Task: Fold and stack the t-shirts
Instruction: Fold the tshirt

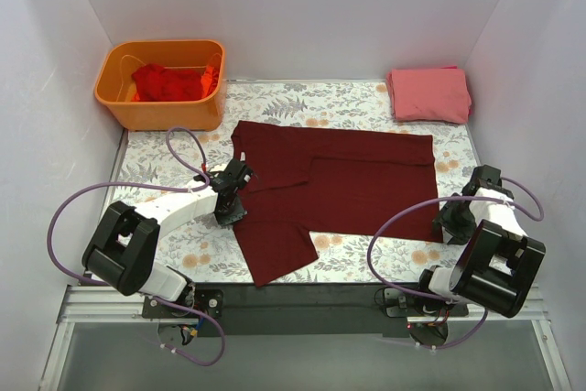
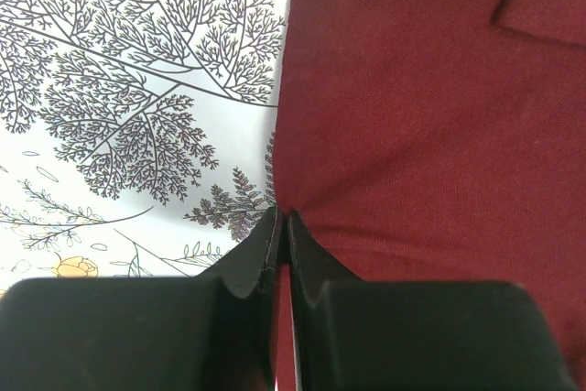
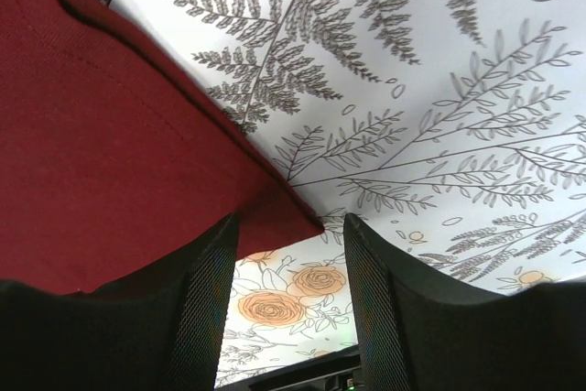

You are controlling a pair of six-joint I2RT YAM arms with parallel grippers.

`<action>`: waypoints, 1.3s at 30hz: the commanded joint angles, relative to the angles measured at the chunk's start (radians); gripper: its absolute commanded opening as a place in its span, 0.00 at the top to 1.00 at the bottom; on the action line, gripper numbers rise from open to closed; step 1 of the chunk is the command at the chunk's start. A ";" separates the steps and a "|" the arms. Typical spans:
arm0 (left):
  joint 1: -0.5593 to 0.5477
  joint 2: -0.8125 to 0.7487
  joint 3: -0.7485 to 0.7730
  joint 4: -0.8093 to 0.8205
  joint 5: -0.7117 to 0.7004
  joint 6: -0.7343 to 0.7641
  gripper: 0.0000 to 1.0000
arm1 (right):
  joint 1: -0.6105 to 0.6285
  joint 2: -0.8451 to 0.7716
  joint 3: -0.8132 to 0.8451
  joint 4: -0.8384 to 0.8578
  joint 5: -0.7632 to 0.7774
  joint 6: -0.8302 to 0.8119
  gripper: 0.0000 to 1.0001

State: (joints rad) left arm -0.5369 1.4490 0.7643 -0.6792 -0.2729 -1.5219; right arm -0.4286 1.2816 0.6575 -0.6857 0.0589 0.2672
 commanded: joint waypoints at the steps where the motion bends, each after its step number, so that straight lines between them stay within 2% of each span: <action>1: -0.002 -0.032 -0.011 -0.014 -0.043 0.009 1.00 | -0.006 0.019 0.002 0.000 -0.042 0.007 0.44; 8: -0.001 -0.038 -0.011 -0.014 -0.043 0.012 1.00 | -0.006 0.042 -0.024 0.009 -0.008 0.007 0.45; 11: -0.001 -0.038 -0.013 -0.013 -0.040 0.014 1.00 | -0.009 0.051 -0.041 0.032 -0.030 0.007 0.52; 15: 0.002 -0.038 -0.013 -0.011 -0.037 0.014 1.00 | -0.012 0.062 -0.044 0.049 -0.031 0.009 0.65; 18: 0.000 -0.039 -0.014 -0.010 -0.035 0.014 1.00 | -0.015 0.058 -0.042 0.057 -0.037 0.009 0.82; 22: -0.001 -0.039 -0.014 -0.010 -0.034 0.012 1.00 | -0.024 0.053 -0.029 0.051 -0.036 -0.002 0.98; 28: 0.002 -0.048 -0.005 -0.014 -0.045 0.019 1.00 | -0.025 0.028 0.040 0.014 -0.051 -0.006 0.99; 30: 0.005 -0.052 0.003 -0.007 -0.037 0.020 1.00 | -0.025 0.019 0.057 0.005 -0.125 -0.023 0.99; 39: 0.025 -0.039 0.058 -0.042 0.006 0.023 1.00 | -0.019 0.005 0.192 -0.012 -0.214 -0.036 0.99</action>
State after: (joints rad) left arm -0.5304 1.4414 0.7673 -0.6888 -0.2703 -1.5105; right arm -0.4503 1.3144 0.7563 -0.7002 -0.1028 0.2398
